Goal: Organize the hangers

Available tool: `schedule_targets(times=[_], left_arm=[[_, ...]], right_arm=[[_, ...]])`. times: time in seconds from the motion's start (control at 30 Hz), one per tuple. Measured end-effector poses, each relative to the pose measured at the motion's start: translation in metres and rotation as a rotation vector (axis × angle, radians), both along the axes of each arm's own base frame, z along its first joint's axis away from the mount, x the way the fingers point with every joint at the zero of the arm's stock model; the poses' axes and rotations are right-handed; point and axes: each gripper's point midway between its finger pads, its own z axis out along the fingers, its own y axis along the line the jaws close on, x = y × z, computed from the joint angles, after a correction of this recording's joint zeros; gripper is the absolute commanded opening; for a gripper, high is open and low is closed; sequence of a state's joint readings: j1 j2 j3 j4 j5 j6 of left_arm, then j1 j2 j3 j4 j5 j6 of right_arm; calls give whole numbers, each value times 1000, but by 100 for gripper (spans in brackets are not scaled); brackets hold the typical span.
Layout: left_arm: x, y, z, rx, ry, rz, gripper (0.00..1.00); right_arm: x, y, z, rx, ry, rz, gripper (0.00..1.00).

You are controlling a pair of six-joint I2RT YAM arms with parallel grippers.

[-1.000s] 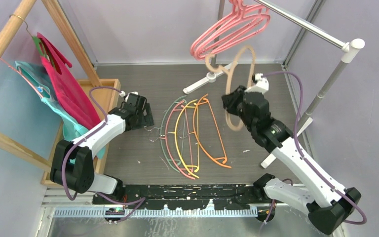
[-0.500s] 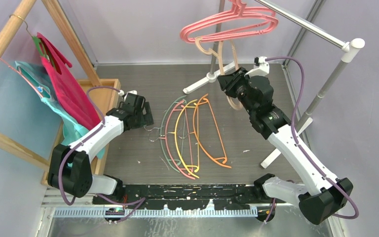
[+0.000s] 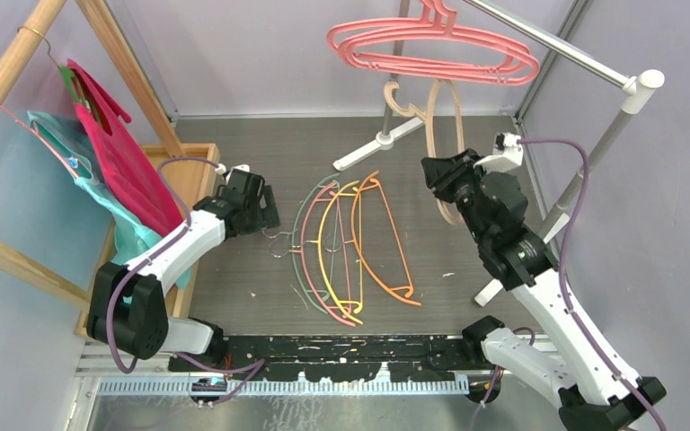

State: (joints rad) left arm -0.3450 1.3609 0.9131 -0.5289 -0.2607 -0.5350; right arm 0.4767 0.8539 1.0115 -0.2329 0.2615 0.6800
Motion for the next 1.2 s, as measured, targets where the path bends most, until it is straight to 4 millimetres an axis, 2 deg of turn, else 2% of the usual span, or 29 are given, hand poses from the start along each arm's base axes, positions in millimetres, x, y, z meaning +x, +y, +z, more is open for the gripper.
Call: schedule_targets(times=[0.27, 0.5, 0.63, 0.77, 0.87, 1.03, 1.2], left_arm=[[0, -1, 0, -3, 2, -2, 98], [-1, -4, -4, -13, 17, -12, 98], [-1, -5, -8, -16, 28, -16, 98], [-1, -6, -8, -19, 28, -18, 98], [-1, -6, -8, -19, 28, -18, 98], [0, -6, -8, -19, 27, -18, 98], [0, -6, -8, -18, 27, -19, 98]], right_arm=[[-32, -33, -17, -3, 22, -88, 1], [-50, -58, -11, 20, 2, -170, 1], [-51, -66, -6, 34, -15, -213, 1], [-42, -67, 0, 42, -29, -243, 1], [-30, -64, 13, 60, -57, -257, 1], [-12, -56, 54, 123, -151, -262, 1], [-2, -52, 82, 178, -234, -265, 2]])
